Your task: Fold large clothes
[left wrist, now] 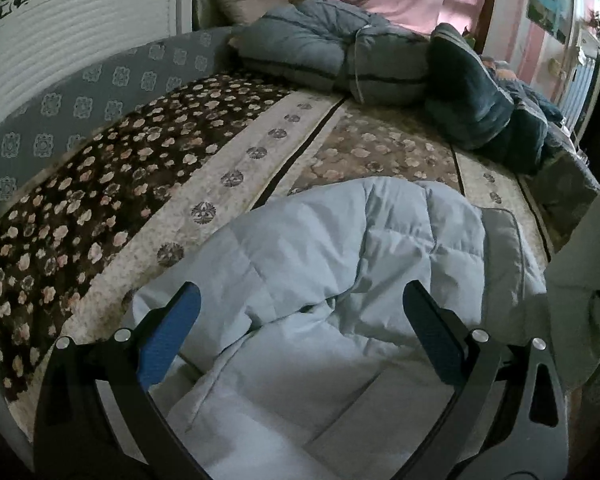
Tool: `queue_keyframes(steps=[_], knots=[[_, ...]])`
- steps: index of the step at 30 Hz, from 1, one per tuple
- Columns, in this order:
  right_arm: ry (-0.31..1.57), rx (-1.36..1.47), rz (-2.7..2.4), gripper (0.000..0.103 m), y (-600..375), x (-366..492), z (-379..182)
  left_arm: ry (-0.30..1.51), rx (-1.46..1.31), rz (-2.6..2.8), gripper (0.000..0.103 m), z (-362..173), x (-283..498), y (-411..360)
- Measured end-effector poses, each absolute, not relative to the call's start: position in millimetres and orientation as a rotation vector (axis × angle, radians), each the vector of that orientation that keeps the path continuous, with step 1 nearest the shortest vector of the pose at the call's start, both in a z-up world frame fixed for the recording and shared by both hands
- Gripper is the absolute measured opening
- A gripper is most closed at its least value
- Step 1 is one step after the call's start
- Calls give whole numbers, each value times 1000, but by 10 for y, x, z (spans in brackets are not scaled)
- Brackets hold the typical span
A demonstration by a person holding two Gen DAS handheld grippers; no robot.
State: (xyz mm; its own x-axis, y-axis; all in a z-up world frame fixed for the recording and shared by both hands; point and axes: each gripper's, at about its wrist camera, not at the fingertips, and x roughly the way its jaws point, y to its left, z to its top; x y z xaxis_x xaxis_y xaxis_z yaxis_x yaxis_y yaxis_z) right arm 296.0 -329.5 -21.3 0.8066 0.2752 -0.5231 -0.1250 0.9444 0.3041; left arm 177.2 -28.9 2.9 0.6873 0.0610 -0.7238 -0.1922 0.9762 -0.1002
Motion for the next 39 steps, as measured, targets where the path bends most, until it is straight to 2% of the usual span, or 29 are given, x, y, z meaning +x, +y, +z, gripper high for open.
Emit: queue_keyframes(steps=[3, 5, 6, 8, 9, 15, 21, 23, 30, 39], knots=[[652, 131, 128, 18, -3158, 2902, -180, 783, -152, 126, 100, 100, 1692, -357], [670, -52, 25, 28, -2965, 2850, -195, 771, -125, 118, 100, 163, 1620, -386], [668, -103, -3, 37, -2913, 2837, -189, 763, -113, 121, 100, 197, 1580, -385], [662, -242, -64, 65, -2761, 2785, -178, 754, -110, 129, 100, 249, 1516, -348], [669, -249, -51, 102, -2732, 2771, -164, 753, -120, 137, 100, 270, 1480, -307], [655, -156, 5, 101, -2703, 2569, -11, 767, -159, 158, 100, 306, 1317, -118], [493, -34, -1, 101, -3097, 2111, 397, 767, -144, 138, 100, 301, 1218, -187], [490, 4, -67, 101, -3384, 2024, 427, 784, -134, 119, 100, 251, 1224, -278], [682, 33, -248, 101, -4343, 2153, -198, 881, 2, 29, 100, -94, 1393, -822], [816, 332, -441, 101, -5551, 2208, -867, 1140, -35, -166, 100, -950, 1744, -1481]])
